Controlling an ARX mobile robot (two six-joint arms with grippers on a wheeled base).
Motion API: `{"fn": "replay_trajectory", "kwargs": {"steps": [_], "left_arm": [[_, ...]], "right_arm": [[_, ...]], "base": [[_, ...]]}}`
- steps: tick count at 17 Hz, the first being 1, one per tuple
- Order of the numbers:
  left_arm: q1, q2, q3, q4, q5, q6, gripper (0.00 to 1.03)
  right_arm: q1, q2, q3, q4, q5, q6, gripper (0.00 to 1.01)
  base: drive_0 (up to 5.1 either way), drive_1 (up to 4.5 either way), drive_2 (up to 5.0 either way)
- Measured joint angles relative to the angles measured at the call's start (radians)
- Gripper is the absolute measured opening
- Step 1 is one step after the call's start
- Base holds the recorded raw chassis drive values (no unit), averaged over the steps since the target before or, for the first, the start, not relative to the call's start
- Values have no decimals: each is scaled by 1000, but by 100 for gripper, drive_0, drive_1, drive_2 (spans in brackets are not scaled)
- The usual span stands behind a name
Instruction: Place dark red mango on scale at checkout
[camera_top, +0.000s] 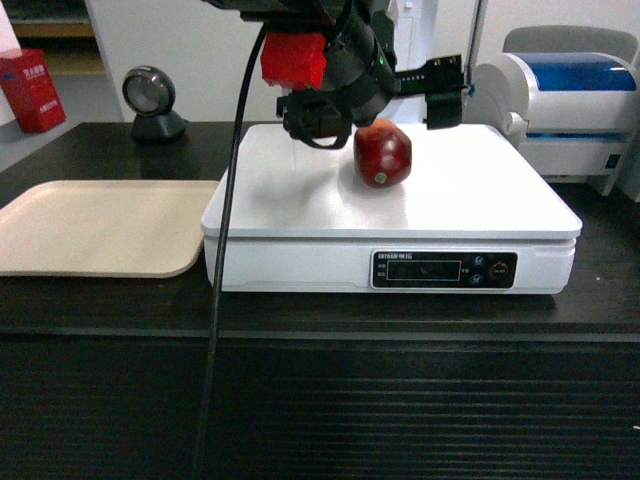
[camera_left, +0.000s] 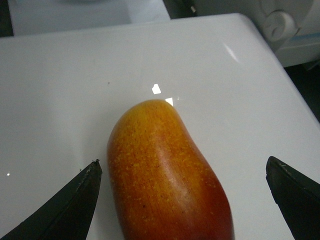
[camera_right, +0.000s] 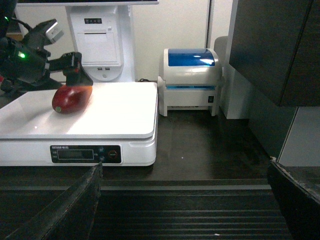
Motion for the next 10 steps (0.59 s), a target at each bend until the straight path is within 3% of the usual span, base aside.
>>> {"fn": "replay_trajectory", "kwargs": {"steps": [2, 3, 5, 7, 8, 10], "left_arm": [[2, -58, -60, 62, 60, 27, 98], [4, -105, -113, 103, 103, 60, 98], [13, -198, -227, 210, 158, 155, 98], [43, -324, -378, 298, 249, 259, 98], [69, -375, -450, 356, 259, 288, 98], [143, -474, -605, 459, 278, 299, 98]], "right_arm": [[0, 0, 0, 0, 0, 0, 98], [0, 0, 0, 0, 0, 0, 98], [0, 0, 0, 0, 0, 0, 98], [0, 0, 0, 0, 0, 0, 98], [0, 0, 0, 0, 0, 0, 98], [0, 0, 0, 0, 0, 0, 98]], "base": [[0, 0, 0], [0, 0, 0], [0, 0, 0], [0, 0, 0], [0, 0, 0], [0, 0, 0]]}}
